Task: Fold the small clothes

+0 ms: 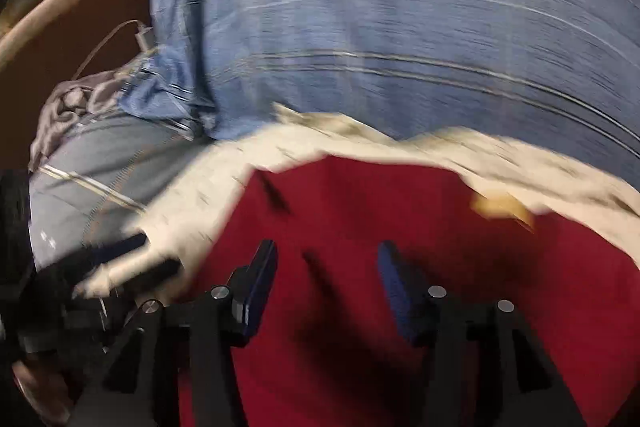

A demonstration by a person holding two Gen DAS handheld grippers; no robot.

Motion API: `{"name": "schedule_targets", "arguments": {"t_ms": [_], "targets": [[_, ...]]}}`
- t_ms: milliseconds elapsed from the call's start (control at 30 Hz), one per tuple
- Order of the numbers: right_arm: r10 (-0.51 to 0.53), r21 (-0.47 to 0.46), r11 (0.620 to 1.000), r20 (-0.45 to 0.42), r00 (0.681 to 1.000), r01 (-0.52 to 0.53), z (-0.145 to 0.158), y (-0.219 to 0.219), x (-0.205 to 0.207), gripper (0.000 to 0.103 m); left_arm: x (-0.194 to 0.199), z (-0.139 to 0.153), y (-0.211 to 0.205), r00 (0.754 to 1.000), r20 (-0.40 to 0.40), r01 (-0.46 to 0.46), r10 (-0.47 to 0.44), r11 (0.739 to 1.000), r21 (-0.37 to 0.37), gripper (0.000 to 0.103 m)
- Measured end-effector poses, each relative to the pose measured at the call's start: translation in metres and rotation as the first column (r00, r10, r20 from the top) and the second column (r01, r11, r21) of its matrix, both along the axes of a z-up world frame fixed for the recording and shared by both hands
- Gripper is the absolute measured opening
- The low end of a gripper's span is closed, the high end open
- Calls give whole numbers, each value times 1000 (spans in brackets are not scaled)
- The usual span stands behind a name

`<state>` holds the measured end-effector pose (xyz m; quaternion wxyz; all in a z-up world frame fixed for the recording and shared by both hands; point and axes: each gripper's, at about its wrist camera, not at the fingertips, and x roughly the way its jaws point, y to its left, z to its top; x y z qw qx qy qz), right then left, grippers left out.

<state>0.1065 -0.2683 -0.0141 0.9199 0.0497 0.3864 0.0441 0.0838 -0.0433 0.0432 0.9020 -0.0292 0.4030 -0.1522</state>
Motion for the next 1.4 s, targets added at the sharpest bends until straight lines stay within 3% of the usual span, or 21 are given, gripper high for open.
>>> {"name": "schedule_targets", "arguments": {"t_ms": [133, 333, 500, 633, 733, 867, 900, 967, 1033, 1067, 1133, 1200, 1267, 1333, 1400], "targets": [[-113, -64, 992, -52, 992, 109, -18, -38, -29, 53, -2, -6, -16, 999, -18, 31, -30, 999, 16, 73], [-204, -73, 976, -4, 979, 203, -16, -67, -53, 52, -1, -21, -36, 998, -34, 52, -49, 994, 99, 73], [-229, -51, 973, -33, 973, 227, -22, -81, -62, 56, -5, -16, -36, 999, -5, 36, -35, 997, 68, 73], [-289, -42, 956, -10, 957, 289, 1, -108, -68, 57, -11, -12, -31, 999, 5, 35, -35, 997, 67, 73], [-455, -9, 890, -2, 890, 455, 20, -163, -71, 71, -15, -5, -23, 1000, 31, 6, -8, 999, 53, 73], [-679, -39, 734, -16, 734, 678, 26, -247, -64, 72, -18, 4, -13, 999, 48, -14, 14, 1000, -3, 73], [-701, -33, 713, -39, 712, 700, 24, -264, -59, 72, -18, 4, -12, 999, 51, -19, 19, 1000, -6, 73], [-711, -24, 703, -58, 701, 711, 20, -293, -44, 69, -16, 0, -11, 999, 40, -23, 23, 1000, 1, 73], [-752, -92, 658, -49, 657, 747, 18, -309, -33, 68, -12, -5, -12, 1000, 16, -21, 21, 1000, 7, 73], [-773, -138, 633, -51, 633, 762, 15, -317, -27, 67, -9, -8, -13, 1000, 3, -22, 22, 1000, 12, 73], [-784, -195, 618, -78, 616, 762, 8, -326, -18, 60, -6, -11, -14, 1000, -4, -23, 23, 999, 24, 73], [-802, -246, 594, -111, 587, 766, -1, -332, -15, 47, -3, -11, -17, 1000, -1, -27, 27, 999, 32, 73], [-809, -251, 585, -110, 578, 771, -5, -334, -19, 30, -1, -12, -19, 1000, -2, -25, 25, 999, 39, 73], [-797, -214, 602, -101, 596, 769, -5, -333, -27, 17, 0, -14, -21, 1000, -7, -25, 25, 999, 42, 73], [-750, -58, 662, -71, 658, 747, 6, -329, -45, 11, 1, -13, -21, 1000, -8, -25, 25, 999, 42, 73]]}}
